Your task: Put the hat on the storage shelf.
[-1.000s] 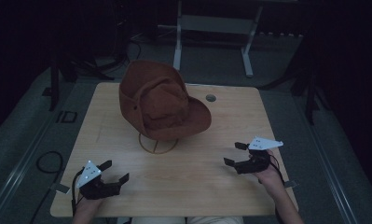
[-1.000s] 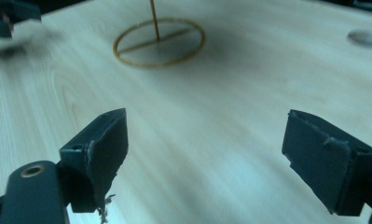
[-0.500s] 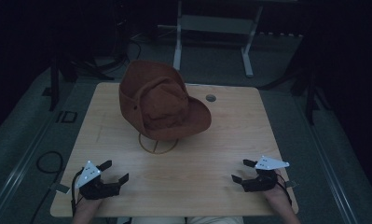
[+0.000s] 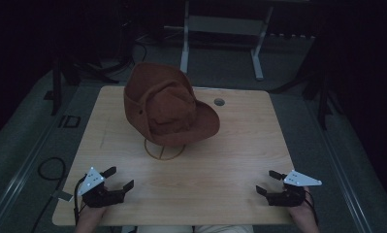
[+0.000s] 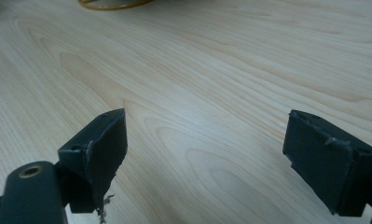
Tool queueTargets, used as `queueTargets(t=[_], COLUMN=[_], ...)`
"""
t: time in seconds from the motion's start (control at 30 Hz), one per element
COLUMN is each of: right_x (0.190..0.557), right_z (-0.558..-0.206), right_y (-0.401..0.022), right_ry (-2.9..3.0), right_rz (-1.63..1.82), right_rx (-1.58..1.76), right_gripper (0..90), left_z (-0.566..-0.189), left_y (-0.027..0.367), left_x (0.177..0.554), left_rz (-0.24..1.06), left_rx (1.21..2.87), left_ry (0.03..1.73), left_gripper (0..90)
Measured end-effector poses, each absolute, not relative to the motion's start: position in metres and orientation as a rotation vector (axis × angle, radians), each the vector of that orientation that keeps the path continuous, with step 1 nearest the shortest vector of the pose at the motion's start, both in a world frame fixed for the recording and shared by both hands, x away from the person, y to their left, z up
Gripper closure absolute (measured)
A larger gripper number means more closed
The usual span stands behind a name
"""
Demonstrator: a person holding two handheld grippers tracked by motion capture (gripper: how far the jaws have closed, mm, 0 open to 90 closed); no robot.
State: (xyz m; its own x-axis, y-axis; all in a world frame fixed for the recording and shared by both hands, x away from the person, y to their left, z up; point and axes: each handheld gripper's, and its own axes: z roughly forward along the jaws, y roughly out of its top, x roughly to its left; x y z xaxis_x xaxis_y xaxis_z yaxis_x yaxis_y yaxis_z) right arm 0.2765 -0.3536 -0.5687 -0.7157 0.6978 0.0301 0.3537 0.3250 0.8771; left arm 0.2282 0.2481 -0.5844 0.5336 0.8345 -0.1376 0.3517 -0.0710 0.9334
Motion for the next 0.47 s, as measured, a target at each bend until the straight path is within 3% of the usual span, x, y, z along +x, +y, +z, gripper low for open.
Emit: queueTargets(t=[0.47], right_x=[0.280], right_z=[-0.571], right_y=[-0.374], right_ry=[2.161], right_rz=[1.326], right_rx=[1.030], right_gripper=[13.9], left_z=[-0.585], left_y=[0.249], left_x=[0.228], left_rz=[0.540], left_rx=[1.649], left_ry=[1.013], left_gripper=[10.3])
